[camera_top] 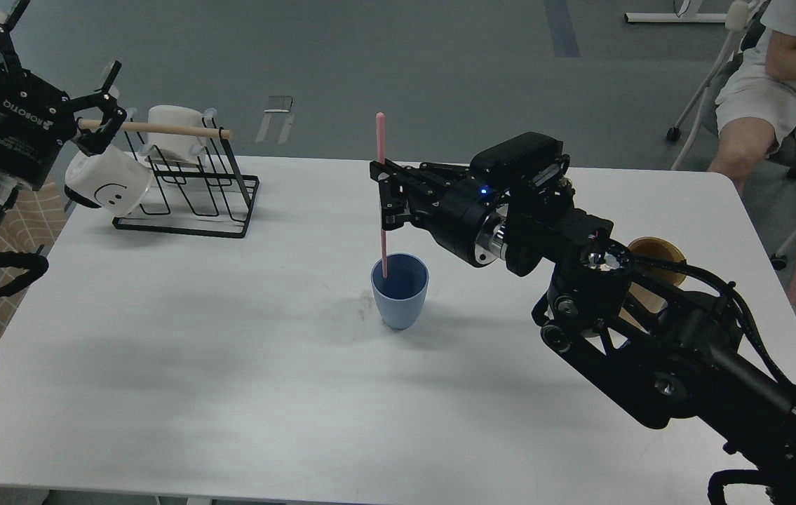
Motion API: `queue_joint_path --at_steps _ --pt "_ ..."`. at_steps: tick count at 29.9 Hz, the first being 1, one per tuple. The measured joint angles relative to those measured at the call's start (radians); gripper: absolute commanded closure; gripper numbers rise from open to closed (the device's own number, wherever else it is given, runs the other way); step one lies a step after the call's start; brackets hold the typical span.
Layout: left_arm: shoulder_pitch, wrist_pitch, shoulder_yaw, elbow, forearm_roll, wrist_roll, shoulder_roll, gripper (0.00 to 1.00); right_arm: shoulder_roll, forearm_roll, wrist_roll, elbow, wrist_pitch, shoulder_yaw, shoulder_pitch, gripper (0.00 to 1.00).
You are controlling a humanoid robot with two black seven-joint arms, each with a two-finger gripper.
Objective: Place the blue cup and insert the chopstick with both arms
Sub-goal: 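Carry the pink chopstick over the blue cup and lower it inside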
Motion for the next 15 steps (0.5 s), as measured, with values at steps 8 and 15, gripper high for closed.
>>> queue_joint_path --at_steps 8,15 --pt "0.002 -0.001 0.0 0.001 0.0 -0.001 0.0 0.03 0.002 -0.005 0.0 -0.009 -0.001 -0.007 -0.035 0.76" --pt "0.003 -0.001 0.0 0.001 0.0 -0.002 0.0 0.03 -0.001 -0.005 0.0 -0.009 -0.001 -0.007 -0.057 0.67"
